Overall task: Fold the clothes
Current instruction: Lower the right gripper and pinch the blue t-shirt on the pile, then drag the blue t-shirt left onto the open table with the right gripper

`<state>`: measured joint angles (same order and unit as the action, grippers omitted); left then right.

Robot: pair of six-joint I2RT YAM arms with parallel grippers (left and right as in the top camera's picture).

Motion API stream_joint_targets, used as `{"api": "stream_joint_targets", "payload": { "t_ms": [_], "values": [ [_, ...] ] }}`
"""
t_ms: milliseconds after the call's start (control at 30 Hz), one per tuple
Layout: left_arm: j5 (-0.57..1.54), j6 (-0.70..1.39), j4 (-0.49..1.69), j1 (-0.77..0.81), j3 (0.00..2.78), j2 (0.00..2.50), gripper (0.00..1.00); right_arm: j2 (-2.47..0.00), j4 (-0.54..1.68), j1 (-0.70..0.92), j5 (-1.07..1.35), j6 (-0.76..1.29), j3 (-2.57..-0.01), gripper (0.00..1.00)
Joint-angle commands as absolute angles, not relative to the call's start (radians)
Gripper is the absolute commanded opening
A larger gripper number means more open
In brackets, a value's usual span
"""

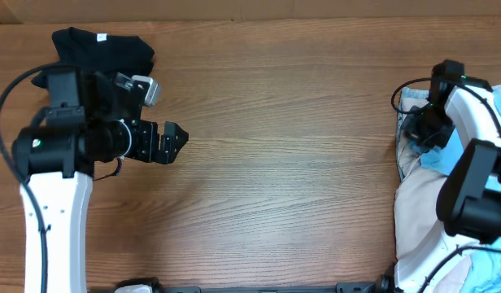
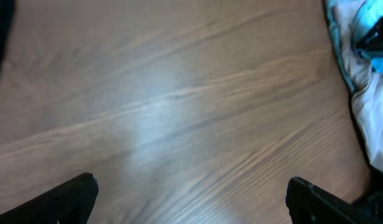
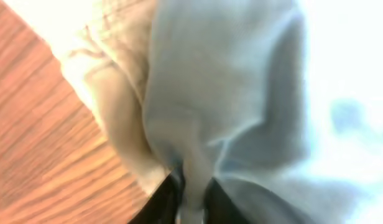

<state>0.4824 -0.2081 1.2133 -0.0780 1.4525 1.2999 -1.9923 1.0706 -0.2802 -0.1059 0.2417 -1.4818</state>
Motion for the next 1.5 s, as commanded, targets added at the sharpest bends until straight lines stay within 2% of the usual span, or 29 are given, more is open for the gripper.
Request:
{"api": "stream_joint_targets", "payload": {
  "t_ms": [0, 100, 167, 533, 733, 867, 967, 1067, 1200, 1333, 1467],
  "values": [
    [0.484, -0.202, 1.215, -0.072, 1.505, 1.223, 1.00, -1.922, 1.065, -0.310, -0.104, 0.271, -1.488, 0.11],
    [0.484, -0.202, 1.215, -0.072, 1.507, 1.198, 1.00, -1.922, 1.072, -0.330, -0.104, 0.270, -1.488, 0.19],
    [0.483, -0.202, 1.216, -0.072, 1.506, 1.194, 1.00, -1.922, 1.078, -0.344, -0.104, 0.270, -1.488, 0.04],
    [0.468, -0.202, 1.214, -0.072, 1.512, 1.195, 1.00, -1.853, 1.096, -0.390, 0.004, 0.281, -1.522, 0.04],
    [0.425, -0.178, 1.253, -0.072, 1.639, 1.195, 1.00, -1.732, 1.218, -0.351, 0.150, 0.202, -1.773, 0.04],
    [0.331, -0.153, 1.272, -0.073, 1.766, 1.195, 1.00, -1.674, 1.333, -0.267, 0.320, 0.175, -2.012, 0.04],
    [0.269, -0.105, 1.272, -0.073, 1.858, 1.195, 1.00, -1.656, 1.402, -0.123, 0.360, 0.154, -2.180, 0.04],
    [0.165, -0.099, 1.272, -0.073, 1.942, 1.195, 1.00, -1.655, 1.432, 0.099, 0.318, 0.147, -2.279, 0.04],
    [0.013, -0.050, 1.280, -0.073, 2.039, 1.195, 1.00, -1.666, 1.422, 0.456, 0.248, 0.147, -2.281, 0.04],
    [-0.001, -0.044, 1.284, -0.073, 2.108, 1.195, 1.00, -1.731, 1.420, 0.806, 0.186, 0.130, -2.277, 0.04],
    [0.000, -0.023, 1.283, -0.072, 2.131, 1.195, 1.00, -1.829, 1.423, 1.116, -0.037, 0.127, -2.277, 0.08]
  ]
}}
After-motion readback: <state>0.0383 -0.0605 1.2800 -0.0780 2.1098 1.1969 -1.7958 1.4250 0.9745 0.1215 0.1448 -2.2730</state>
